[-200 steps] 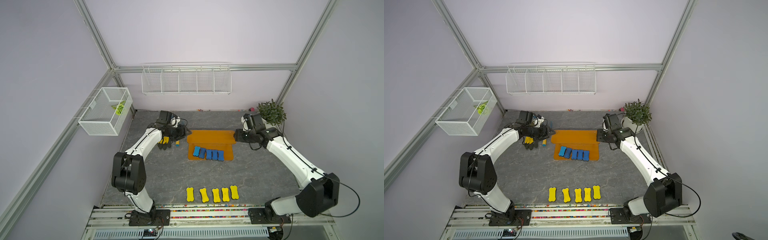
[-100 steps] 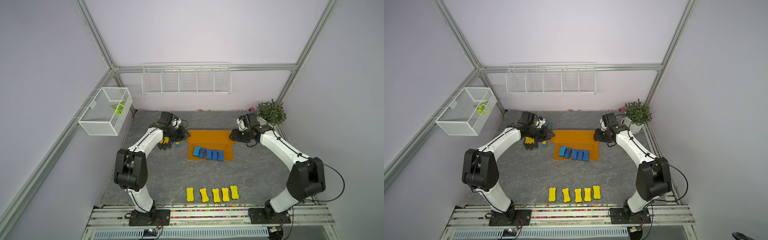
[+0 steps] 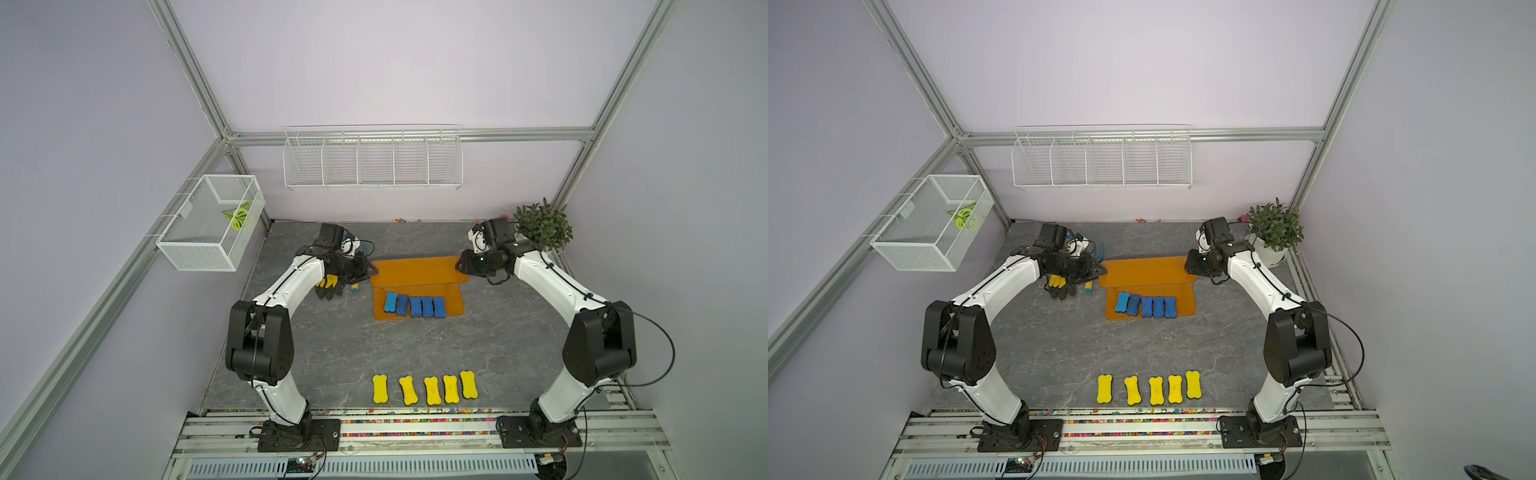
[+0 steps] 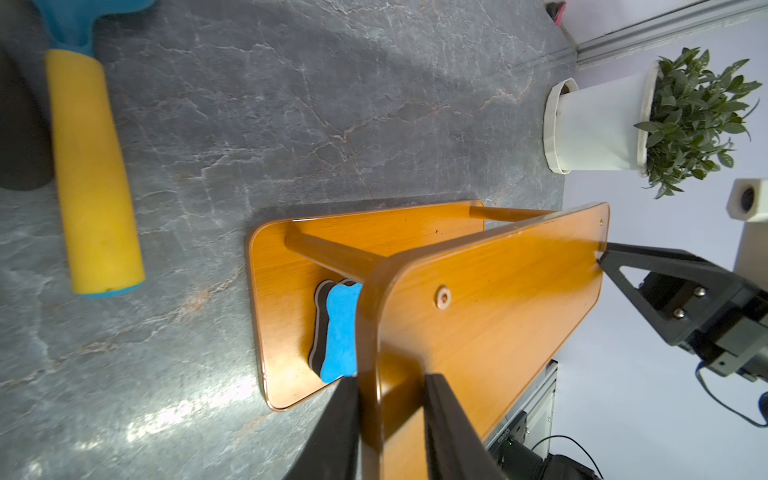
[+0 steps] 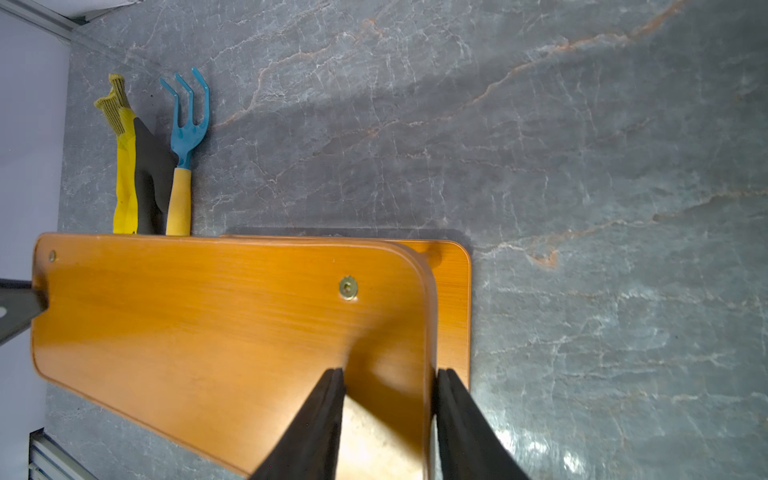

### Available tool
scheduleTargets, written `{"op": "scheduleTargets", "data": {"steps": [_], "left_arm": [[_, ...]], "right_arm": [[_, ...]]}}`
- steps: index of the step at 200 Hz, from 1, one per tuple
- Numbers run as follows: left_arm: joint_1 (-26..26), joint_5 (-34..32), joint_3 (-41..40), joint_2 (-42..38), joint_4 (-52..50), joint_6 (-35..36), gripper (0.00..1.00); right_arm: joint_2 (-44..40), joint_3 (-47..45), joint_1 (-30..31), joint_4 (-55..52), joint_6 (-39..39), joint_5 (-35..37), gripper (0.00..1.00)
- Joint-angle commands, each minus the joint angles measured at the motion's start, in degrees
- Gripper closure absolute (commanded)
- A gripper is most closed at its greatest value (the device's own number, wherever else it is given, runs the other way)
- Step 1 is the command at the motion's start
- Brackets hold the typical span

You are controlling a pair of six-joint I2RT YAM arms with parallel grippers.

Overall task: Remove the whiteboard erasers from the shelf
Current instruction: Adjust the shelf at the center of the board.

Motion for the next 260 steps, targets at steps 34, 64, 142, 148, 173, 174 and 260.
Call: {"op": "scheduleTargets", "data": {"steps": [34,64,142,148,173,174,260], "left_arm": [[-0.65,0.23,-2.58,-5.03,0.2,1.23,0.72],[-0.57,-2.21,-4.73,-6.68,0.46,1.38,0.72],[-0.5,-6.16,-6.92,-8.89,0.63,1.23,0.66],[-0.45,-6.06,-6.92,-8.89,0.72,1.23,0.65],[-0.23,-6.02,-6.48,-8.63,0.15,1.33,0.63],[-0.21,-6.0,-6.48,-8.58,0.13,1.32,0.62],[1.2,-5.05,-6.87,-10.84,-0.17,0.71,0.6]], "right_arm": [[5.79,9.15,2.53,0.23,-1.84,-5.28,0.58],[9.39,14.47,3.75,-1.42,-2.35,-5.73,0.58],[14.35,20.79,4.68,-3.96,-2.9,-5.74,0.57],[14.3,20.96,4.41,-4.01,-2.84,-6.3,0.56],[12.64,21.41,2.69,-4.95,-2.99,-6.87,0.52],[12.5,21.41,2.6,-4.98,-2.99,-6.87,0.52],[-5.33,-0.01,-0.96,4.66,-0.69,-6.8,0.53]]}}
